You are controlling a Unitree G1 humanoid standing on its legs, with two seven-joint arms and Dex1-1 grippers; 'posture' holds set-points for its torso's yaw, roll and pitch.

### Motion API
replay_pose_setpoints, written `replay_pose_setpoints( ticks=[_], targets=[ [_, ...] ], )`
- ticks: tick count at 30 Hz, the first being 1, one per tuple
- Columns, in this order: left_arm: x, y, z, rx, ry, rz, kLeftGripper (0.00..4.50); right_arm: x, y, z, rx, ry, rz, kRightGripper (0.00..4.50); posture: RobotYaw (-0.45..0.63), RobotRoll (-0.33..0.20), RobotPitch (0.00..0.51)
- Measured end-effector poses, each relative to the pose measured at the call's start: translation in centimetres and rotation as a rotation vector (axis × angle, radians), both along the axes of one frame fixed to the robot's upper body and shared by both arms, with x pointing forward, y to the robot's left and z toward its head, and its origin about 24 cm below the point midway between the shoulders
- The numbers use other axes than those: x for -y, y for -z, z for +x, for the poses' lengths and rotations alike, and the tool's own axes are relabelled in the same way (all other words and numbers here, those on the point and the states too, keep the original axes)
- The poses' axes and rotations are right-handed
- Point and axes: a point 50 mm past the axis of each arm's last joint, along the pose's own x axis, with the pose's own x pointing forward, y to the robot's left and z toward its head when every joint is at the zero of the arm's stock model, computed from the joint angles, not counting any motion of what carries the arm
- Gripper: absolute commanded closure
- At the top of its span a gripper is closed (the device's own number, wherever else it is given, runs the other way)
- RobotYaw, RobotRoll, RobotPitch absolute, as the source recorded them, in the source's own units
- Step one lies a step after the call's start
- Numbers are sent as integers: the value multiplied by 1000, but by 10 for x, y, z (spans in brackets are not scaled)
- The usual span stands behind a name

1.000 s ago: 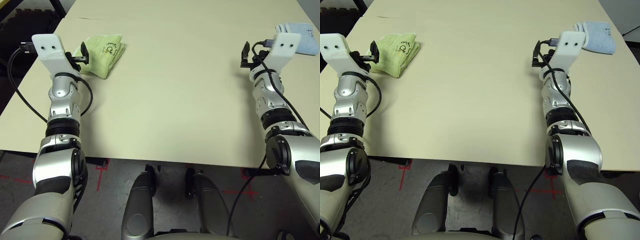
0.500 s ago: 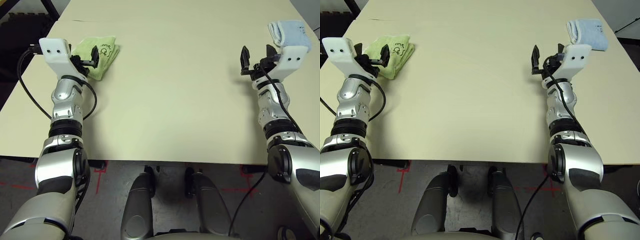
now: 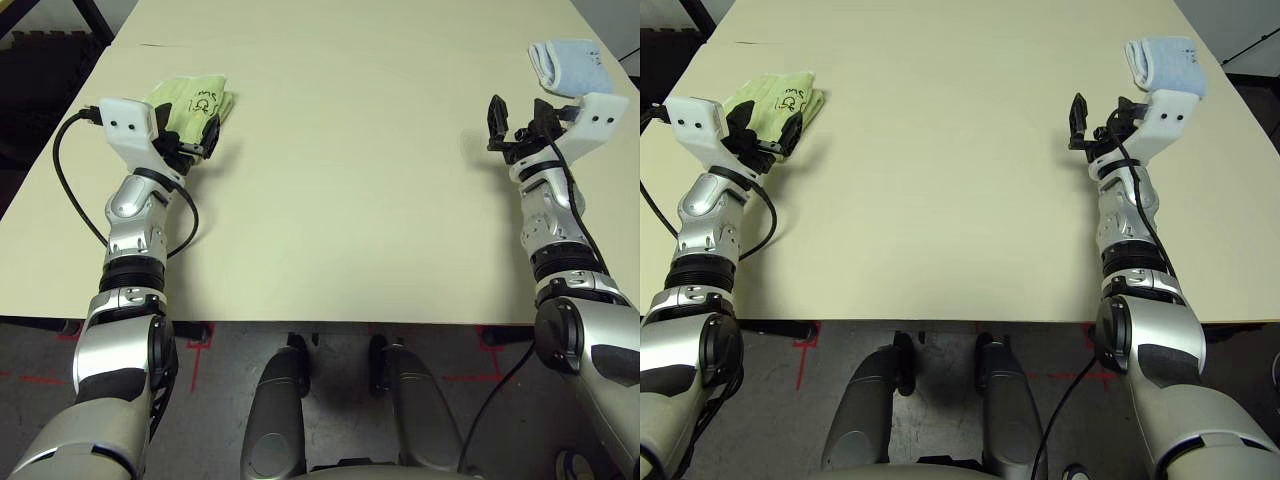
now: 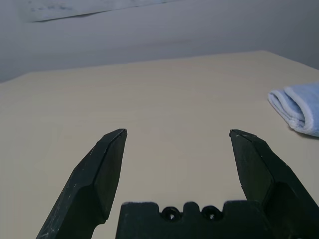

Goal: Fold the towel and set it aside.

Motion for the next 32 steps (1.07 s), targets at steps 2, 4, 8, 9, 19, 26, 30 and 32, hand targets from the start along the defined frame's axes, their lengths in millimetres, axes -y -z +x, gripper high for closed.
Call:
replay_pose_setpoints(
  ticks=[2,4,8,9,19,26,30,32],
  targets=[
    [-1,-1,0,8,-9,-20,17,-2,1,0,1,25,9,0,-35,0,202],
    [1,-1,0,9,-12,-31,17,-4,1,0,1,59,13,0,-35,0,202],
    [3,3,2,-11,-31,-54,17,-7,6,-1,-3,100,6,0,-36,0,206],
    [3,3,3,-12,-42,-57,17,-7,9,-2,-12,106,5,0,-38,0,207],
    [-2,4,4,-21,-127,-88,17,-14,13,0,-51,91,-4,0,-39,0,204],
    [-2,5,4,-30,-125,-93,17,-12,13,0,-52,97,-6,0,-46,0,210],
    [-2,5,4,-35,-127,-95,17,-12,13,0,-52,99,-6,0,-48,0,212],
    [-2,5,4,-37,-128,-96,17,-12,13,0,-53,99,-6,0,-48,0,212]
  ],
)
